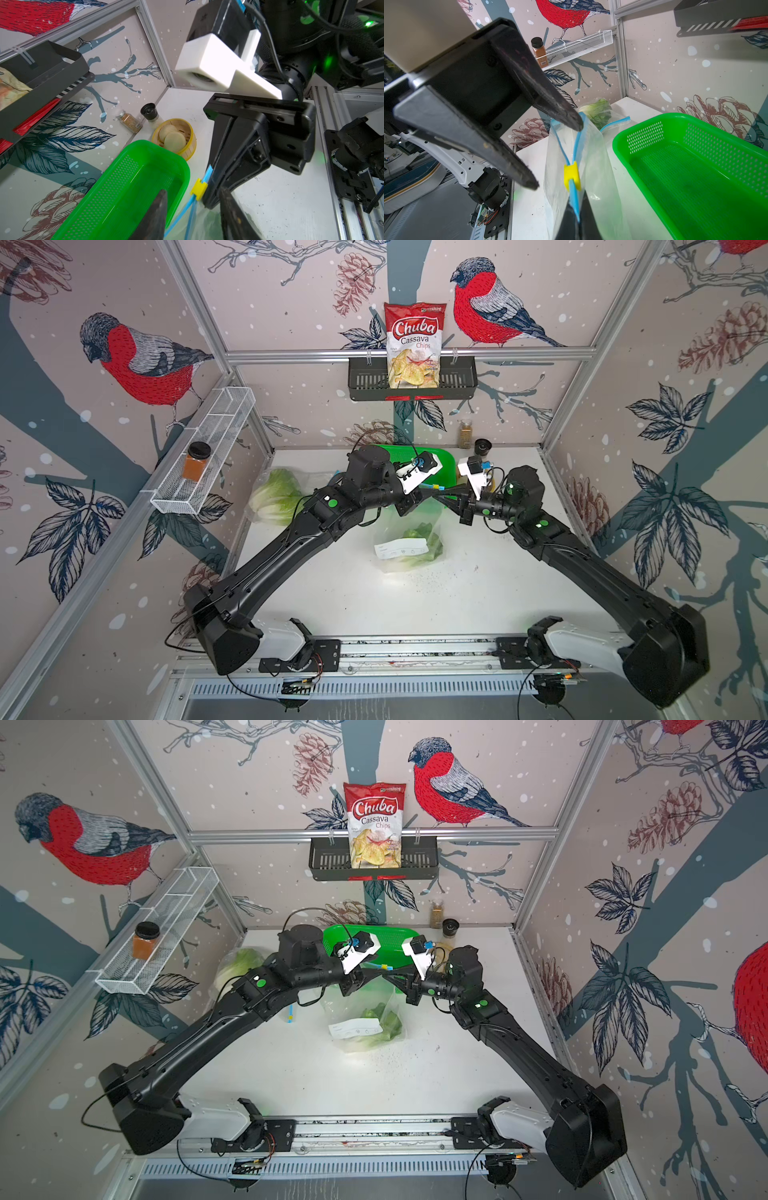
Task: Put the chinese cabbages into a zipper bag and zip it
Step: Zip the zipper on the zipper food storage bag.
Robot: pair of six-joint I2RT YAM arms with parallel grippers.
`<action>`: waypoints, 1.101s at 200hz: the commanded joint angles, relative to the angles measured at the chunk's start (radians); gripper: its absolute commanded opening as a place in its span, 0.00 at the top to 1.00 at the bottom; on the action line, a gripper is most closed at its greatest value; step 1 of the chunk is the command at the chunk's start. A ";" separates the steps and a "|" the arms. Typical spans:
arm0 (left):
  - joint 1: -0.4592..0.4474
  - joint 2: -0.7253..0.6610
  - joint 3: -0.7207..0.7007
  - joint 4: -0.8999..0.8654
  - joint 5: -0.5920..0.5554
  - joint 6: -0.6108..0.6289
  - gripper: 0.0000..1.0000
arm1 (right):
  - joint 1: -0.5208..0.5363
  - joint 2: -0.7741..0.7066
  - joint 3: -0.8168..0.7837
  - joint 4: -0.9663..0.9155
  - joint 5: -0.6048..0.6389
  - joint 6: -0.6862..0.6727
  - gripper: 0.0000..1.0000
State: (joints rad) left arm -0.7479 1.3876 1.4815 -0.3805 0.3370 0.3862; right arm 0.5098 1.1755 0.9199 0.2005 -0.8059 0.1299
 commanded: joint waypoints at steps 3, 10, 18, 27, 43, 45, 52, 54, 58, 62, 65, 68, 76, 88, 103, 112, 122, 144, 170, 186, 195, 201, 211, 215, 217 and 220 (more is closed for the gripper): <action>-0.001 0.038 0.046 -0.050 0.014 0.041 0.59 | 0.001 0.005 0.012 0.002 -0.015 -0.021 1.00; -0.001 0.049 0.058 -0.063 0.024 0.055 0.59 | 0.001 0.007 0.014 -0.002 -0.016 -0.023 1.00; -0.001 0.059 0.068 -0.073 0.031 0.062 0.59 | 0.001 0.007 0.017 -0.007 -0.016 -0.026 1.00; -0.001 0.070 0.078 -0.082 0.034 0.067 0.60 | 0.001 0.006 0.017 -0.012 -0.014 -0.030 1.00; -0.001 0.082 0.085 -0.088 0.034 0.078 0.61 | 0.001 0.002 0.013 -0.012 -0.009 -0.034 1.00; -0.001 0.083 0.086 -0.089 0.034 0.078 0.62 | 0.001 0.002 0.012 -0.011 -0.008 -0.034 1.00; -0.001 0.088 0.091 -0.093 0.034 0.081 0.65 | 0.001 0.000 0.009 -0.007 -0.008 -0.034 1.00; 0.000 0.090 0.092 -0.095 0.034 0.081 0.66 | 0.001 0.000 0.008 -0.007 -0.006 -0.033 1.00; -0.001 0.092 0.095 -0.097 0.036 0.082 0.67 | 0.001 0.002 0.009 -0.008 -0.006 -0.033 1.00; -0.001 0.095 0.099 -0.103 0.038 0.084 0.69 | 0.001 0.002 0.011 -0.009 -0.007 -0.032 1.00; -0.001 0.098 0.101 -0.106 0.040 0.086 0.69 | 0.001 0.002 0.011 -0.010 -0.006 -0.032 1.00; -0.001 0.100 0.104 -0.108 0.041 0.086 0.69 | 0.001 0.002 0.011 -0.010 -0.006 -0.032 1.00; -0.001 0.104 0.110 -0.114 0.044 0.086 0.69 | 0.001 0.000 0.010 -0.010 -0.006 -0.034 1.00; -0.001 0.110 0.119 -0.129 0.057 0.088 0.70 | -0.001 -0.001 0.009 -0.006 -0.003 -0.031 1.00; -0.001 0.116 0.124 -0.142 0.061 0.088 0.73 | -0.001 -0.004 0.010 -0.004 -0.002 -0.029 1.00; -0.001 0.116 0.125 -0.147 0.057 0.089 0.75 | -0.001 -0.006 0.008 -0.007 -0.001 -0.029 1.00; -0.001 0.116 0.123 -0.149 0.058 0.091 0.76 | -0.001 -0.009 0.009 -0.009 0.003 -0.031 1.00; -0.001 0.117 0.128 -0.162 0.058 0.092 0.82 | -0.002 -0.017 0.000 -0.001 0.015 -0.027 1.00; 0.000 0.111 0.129 -0.171 0.043 0.095 0.86 | -0.003 -0.024 -0.003 0.009 0.028 -0.022 1.00; -0.001 0.107 0.126 -0.175 0.039 0.097 0.89 | -0.007 -0.028 -0.005 0.015 0.037 -0.017 1.00; -0.001 0.106 0.126 -0.178 0.033 0.097 0.90 | -0.007 -0.028 -0.006 0.020 0.037 -0.012 1.00; -0.001 0.106 0.126 -0.180 0.029 0.098 0.92 | -0.007 -0.026 -0.005 0.021 0.037 -0.011 1.00; -0.001 0.108 0.129 -0.182 0.023 0.101 0.93 | -0.006 -0.024 0.000 0.014 0.043 -0.011 1.00; -0.001 0.108 0.131 -0.185 0.020 0.102 0.93 | -0.006 -0.023 0.001 0.014 0.044 -0.011 1.00; -0.001 0.109 0.132 -0.185 0.019 0.102 0.93 | -0.007 -0.023 0.001 0.014 0.045 -0.012 1.00; 0.000 0.109 0.133 -0.187 0.017 0.102 0.94 | -0.007 -0.024 0.001 0.014 0.047 -0.013 1.00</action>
State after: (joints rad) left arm -0.7498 1.4982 1.6047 -0.5240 0.3859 0.4717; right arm 0.5034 1.1572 0.9138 0.1585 -0.7780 0.1081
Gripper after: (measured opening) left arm 0.076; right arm 0.050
